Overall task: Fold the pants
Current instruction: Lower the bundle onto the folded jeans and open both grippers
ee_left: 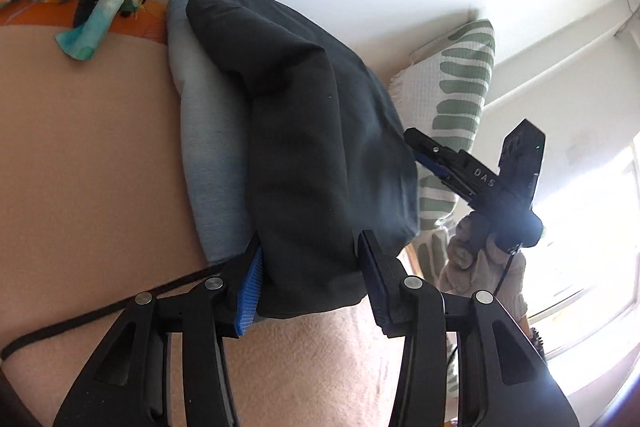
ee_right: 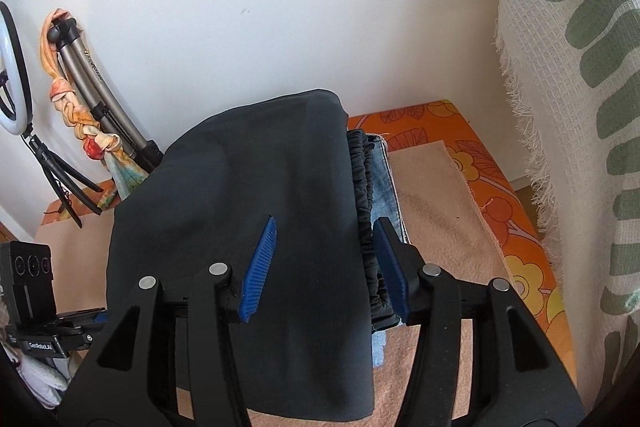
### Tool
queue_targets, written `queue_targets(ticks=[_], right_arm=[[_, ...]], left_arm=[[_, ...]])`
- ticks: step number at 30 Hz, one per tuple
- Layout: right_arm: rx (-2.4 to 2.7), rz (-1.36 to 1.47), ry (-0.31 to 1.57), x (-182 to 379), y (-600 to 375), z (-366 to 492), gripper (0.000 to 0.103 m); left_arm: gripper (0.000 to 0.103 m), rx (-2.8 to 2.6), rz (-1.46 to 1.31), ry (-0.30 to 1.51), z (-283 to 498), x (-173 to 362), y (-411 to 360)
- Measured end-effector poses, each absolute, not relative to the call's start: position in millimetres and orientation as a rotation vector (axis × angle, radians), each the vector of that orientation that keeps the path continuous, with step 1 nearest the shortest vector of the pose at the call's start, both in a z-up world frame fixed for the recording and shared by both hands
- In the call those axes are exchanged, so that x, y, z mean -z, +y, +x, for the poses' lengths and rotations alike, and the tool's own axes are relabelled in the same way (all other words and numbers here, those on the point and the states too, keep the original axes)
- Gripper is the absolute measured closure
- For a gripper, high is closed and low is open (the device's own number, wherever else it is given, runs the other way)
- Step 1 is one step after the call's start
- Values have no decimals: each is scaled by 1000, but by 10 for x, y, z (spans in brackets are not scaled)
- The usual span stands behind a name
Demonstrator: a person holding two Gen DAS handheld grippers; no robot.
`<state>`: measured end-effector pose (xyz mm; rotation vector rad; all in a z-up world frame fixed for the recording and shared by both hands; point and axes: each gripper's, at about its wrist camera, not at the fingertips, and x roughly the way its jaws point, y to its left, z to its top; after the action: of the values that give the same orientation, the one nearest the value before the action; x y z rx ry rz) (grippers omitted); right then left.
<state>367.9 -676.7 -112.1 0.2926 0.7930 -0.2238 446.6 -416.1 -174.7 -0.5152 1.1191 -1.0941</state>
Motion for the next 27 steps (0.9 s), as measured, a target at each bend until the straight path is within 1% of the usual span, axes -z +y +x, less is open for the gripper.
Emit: queue_targets(ticks=[3,7,9,11,16,19,20,22,24,26,27], right_arm=[[211,302,780,1075,-6732,3622,50],[201,296,766,1002,-6672,3566,50],[186,297,756,971,-6628,3543,50],[145,291,751,942,-6532,3546,50],[94,274,763,948,-6268,3537,50],[86,280,759,924,-6135,3431,49],[91,285,756,908,-6098,3381,48],[105,297,751,872,-6026,3274,38],[129,292,747,833,-5938,3147,34],[147,286,746,795,-5840,3016,31],[156,281,744,773,-5787,2950,28]], left_arm=[[60,1183,-640,1118,4369,1669,-4205],[60,1183,-494,1155,4170,1721,-4432],[60,1151,-490,1181,4149,1814,-4393],[60,1113,-457,1169,4138,1821,-4325],[60,1012,-331,1111,4128,1595,-4056],[60,956,-258,1047,4076,1415,-3828],[58,944,-242,1028,4052,1355,-3770],[57,919,-203,991,3994,1234,-3667],[57,895,-165,949,3902,1114,-3567],[55,888,-140,908,3790,995,-3479],[52,885,-128,888,3737,913,-3499]])
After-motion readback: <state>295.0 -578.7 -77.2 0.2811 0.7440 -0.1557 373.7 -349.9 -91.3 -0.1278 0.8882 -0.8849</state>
